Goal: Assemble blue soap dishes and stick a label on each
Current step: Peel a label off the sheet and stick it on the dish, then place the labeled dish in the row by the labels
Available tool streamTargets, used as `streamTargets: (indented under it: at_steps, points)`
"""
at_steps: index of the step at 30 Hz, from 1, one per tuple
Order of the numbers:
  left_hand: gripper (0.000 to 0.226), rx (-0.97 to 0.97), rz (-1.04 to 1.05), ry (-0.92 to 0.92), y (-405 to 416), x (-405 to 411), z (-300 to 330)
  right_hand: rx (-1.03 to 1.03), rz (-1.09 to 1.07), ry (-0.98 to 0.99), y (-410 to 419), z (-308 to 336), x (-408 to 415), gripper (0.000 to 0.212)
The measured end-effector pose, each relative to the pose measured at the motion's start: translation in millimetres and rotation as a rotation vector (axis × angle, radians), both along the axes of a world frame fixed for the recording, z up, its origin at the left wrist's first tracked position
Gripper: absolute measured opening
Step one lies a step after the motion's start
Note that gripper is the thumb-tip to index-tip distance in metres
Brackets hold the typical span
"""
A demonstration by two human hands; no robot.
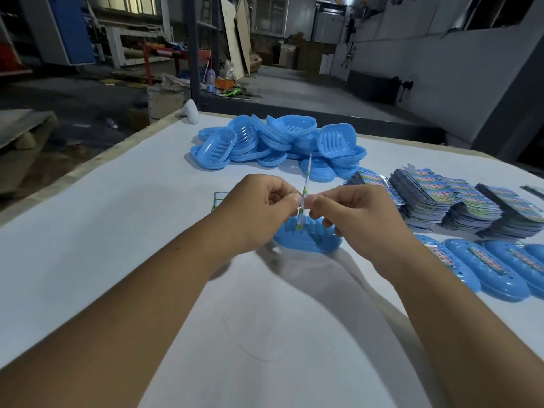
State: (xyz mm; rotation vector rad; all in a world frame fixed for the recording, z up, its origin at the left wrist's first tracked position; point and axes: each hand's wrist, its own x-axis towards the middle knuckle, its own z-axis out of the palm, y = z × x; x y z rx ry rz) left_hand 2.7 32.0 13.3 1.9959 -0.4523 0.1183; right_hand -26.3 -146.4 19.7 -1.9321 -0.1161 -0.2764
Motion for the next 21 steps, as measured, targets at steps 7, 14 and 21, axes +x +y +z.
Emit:
streamTargets:
  at_steps: [7, 14, 21]
  points:
    - [0.022, -0.033, 0.118, 0.064, 0.7, 1.2, -0.8, 0.056, -0.023, 0.04, -1.4, 0.1, 2.3, 0.02]
    - [0.024, 0.001, 0.223, 0.157, 4.2, 4.3, 2.7, 0.092, -0.034, 0.077, -2.8, 1.2, 2.4, 0.016]
    - [0.034, 0.039, 0.317, 0.172, 10.6, 8.9, 4.5, 0.145, -0.079, 0.115, -6.5, 5.6, 1.2, 0.019]
